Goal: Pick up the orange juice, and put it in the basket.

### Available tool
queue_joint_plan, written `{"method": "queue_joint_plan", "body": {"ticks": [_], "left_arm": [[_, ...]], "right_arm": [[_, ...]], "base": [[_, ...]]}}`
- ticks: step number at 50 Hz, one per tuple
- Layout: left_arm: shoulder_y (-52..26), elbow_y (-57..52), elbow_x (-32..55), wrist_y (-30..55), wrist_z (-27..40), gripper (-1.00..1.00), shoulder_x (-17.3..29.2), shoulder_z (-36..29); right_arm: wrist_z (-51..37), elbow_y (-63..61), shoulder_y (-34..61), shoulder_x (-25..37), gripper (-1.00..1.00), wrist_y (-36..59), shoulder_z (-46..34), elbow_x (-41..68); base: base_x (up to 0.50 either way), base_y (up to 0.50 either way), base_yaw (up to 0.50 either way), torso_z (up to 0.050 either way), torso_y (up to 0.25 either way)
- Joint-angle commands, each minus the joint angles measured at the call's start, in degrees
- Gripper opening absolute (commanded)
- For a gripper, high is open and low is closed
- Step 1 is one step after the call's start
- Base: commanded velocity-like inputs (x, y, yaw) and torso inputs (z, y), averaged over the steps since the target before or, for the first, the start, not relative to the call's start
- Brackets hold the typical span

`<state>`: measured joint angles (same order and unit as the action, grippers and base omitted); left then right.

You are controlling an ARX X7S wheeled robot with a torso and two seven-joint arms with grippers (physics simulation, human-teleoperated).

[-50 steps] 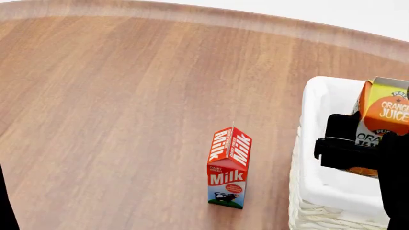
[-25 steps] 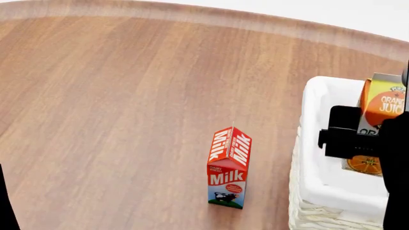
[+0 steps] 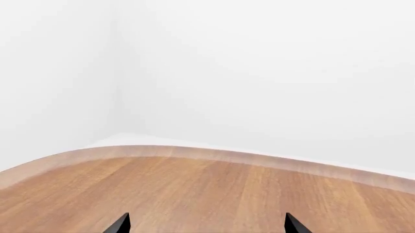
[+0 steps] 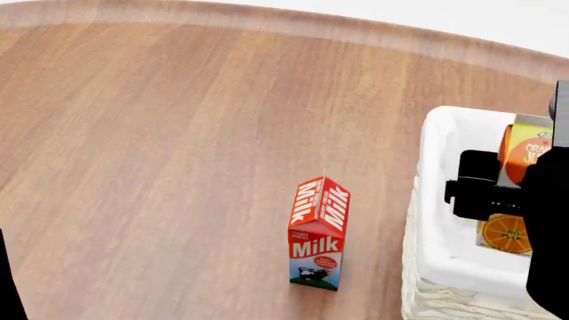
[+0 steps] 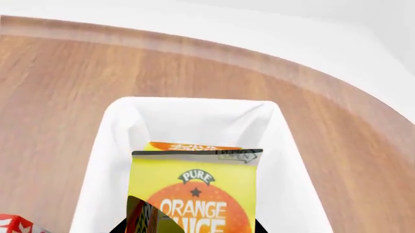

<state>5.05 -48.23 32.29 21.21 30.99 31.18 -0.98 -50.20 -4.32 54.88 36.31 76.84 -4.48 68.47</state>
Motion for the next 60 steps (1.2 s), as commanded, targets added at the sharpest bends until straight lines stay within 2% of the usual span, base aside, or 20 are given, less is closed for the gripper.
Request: {"method": "queue_joint_plan", "body": {"ticks": [1, 38, 60], "left_arm": [[0.2, -0.2, 0.9, -1.0, -1.6, 1.00, -1.5, 1.9], [-0.4, 1.1, 0.5, -1.3, -1.6, 1.00, -1.3, 0.8], [-0.4, 1.7, 0.3, -1.9, -1.8, 1.00, -1.3, 0.2]], "right_arm": [[3.8, 3.9, 1.7, -1.1, -1.00, -1.3, -1.8, -4.8], [13.9, 22.9, 10.9, -4.3, -1.00, -6.5, -12.4, -13.5], [13.3, 25.6, 12.6, -4.3, -1.00, -6.4, -12.9, -14.3]], "base": [[0.00, 0.00, 0.00, 0.000, 0.000], [0.00, 0.00, 0.00, 0.000, 0.001], [0.00, 0.00, 0.00, 0.000, 0.001]]}}
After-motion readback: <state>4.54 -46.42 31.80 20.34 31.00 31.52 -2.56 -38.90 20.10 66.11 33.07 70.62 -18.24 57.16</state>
